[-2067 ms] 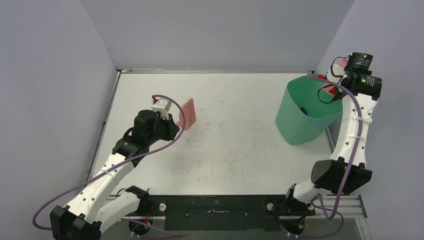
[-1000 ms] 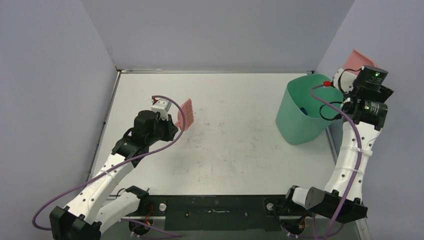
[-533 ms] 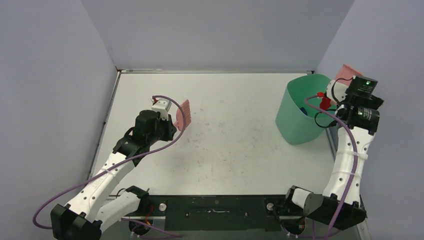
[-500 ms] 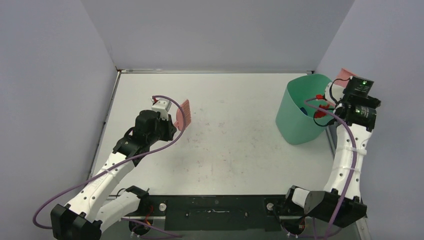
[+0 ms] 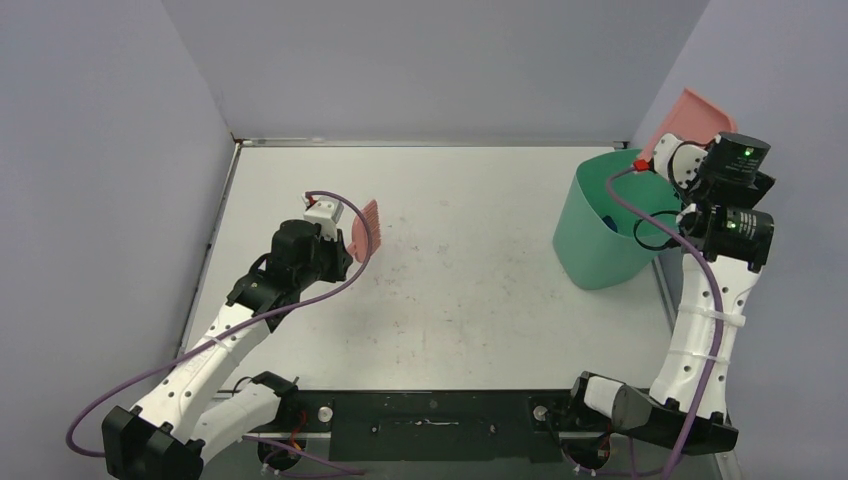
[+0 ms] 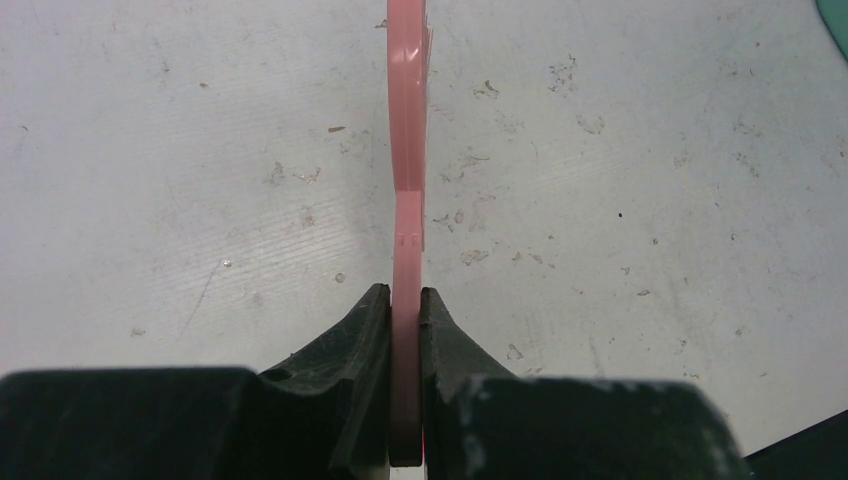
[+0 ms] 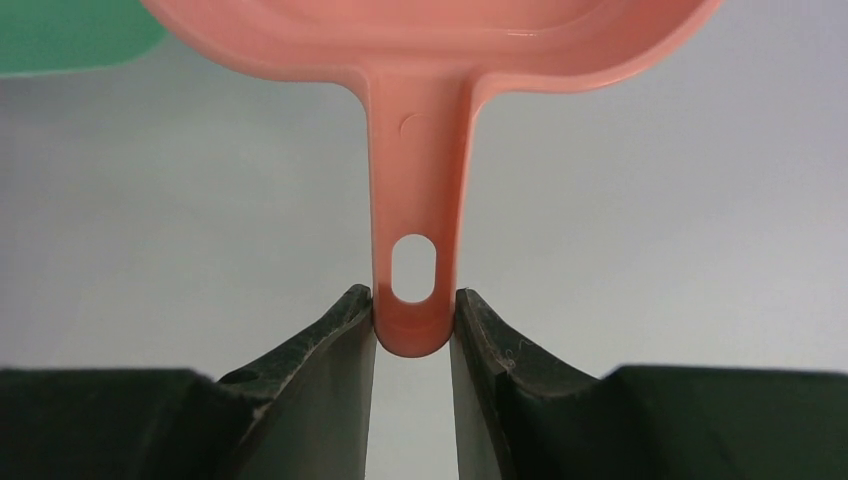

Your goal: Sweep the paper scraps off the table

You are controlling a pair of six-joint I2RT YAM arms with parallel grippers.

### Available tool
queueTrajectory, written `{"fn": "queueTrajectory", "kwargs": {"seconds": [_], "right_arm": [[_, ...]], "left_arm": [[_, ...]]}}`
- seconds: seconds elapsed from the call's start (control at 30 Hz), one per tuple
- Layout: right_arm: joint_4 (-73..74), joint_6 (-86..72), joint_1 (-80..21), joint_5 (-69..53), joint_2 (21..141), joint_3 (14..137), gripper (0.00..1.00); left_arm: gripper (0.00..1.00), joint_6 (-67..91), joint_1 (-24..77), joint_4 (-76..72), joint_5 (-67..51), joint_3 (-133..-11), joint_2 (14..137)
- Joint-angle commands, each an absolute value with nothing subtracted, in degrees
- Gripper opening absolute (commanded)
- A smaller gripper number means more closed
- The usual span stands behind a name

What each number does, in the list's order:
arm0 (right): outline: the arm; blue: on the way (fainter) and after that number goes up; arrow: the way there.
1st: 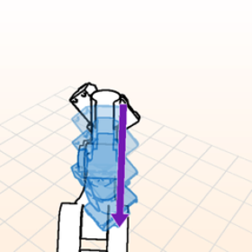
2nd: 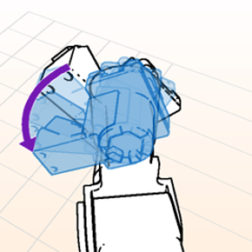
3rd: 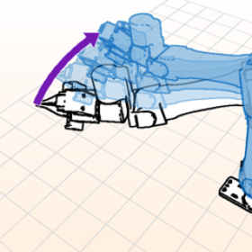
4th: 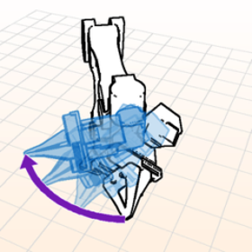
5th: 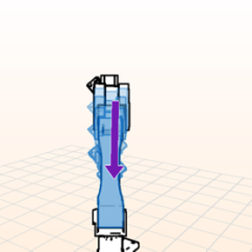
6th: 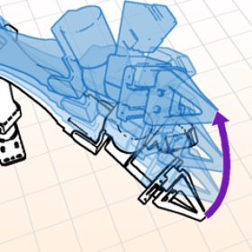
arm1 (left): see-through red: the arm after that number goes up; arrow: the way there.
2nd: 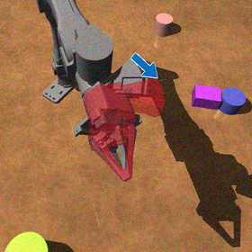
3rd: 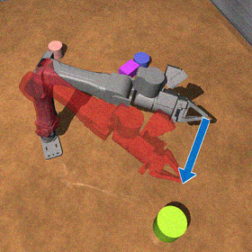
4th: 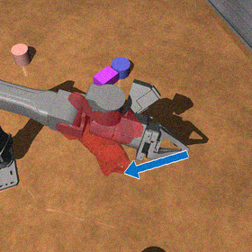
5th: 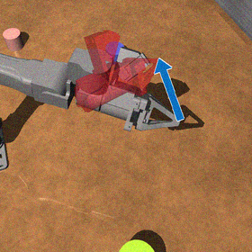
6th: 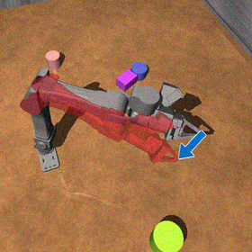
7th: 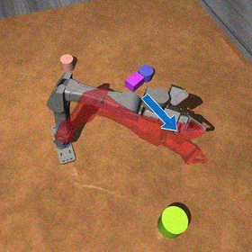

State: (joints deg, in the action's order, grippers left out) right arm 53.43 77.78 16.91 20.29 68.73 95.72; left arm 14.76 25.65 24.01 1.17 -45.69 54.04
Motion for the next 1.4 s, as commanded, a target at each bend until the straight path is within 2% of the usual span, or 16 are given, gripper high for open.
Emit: {"fn": "queueTrajectory", "kwargs": {"seconds": [0.0,0.1,0.2,0.5,0.63,0.8,1.03,1.23,1.37], "right_arm": [[65.86,67.21,17.05,5.55,67.57,101.27,0.05],[79.49,65.16,16.97,-12.03,68.58,105.42,0.05],[80.5,63.39,16.46,-23.21,66.32,100.57,0.06],[80.38,67.77,12.1,-37.95,65.91,83.39,0.11],[76.41,60.1,1.69,-35.05,67.42,76.92,0.14],[68.64,50.55,-16.22,-21.88,68.31,63.13,0.14],[61.14,43.98,-28.91,-11.41,72.53,49.85,0.2],[58.83,43.07,-32.02,-11.07,71.18,45.78,0.32],[58.63,42.65,-32.14,-10.58,69.32,44.95,0.49]], "left_arm": [[0.0,14.4,25.2,22.26,1.26,-48.36,53.14],[0.0,14.64,25.16,22.09,1.02,-48.26,52.86],[0.0,14.93,25.15,21.74,0.13,-48.17,52.91],[0.0,15.92,25.16,20.77,-2.32,-47.64,53.8],[0.0,16.83,25.15,20.21,-4.75,-47.49,54.51],[0.0,18.1,25.2,17.42,-11.79,-46.97,54.51],[0.0,22.16,25.48,20.13,-18.19,-46.13,57.07],[0.0,27.2,25.34,24.36,-20.82,-40.81,52.56],[0.0,30.66,25.23,26.66,-20.83,-37.54,50.75]]}}
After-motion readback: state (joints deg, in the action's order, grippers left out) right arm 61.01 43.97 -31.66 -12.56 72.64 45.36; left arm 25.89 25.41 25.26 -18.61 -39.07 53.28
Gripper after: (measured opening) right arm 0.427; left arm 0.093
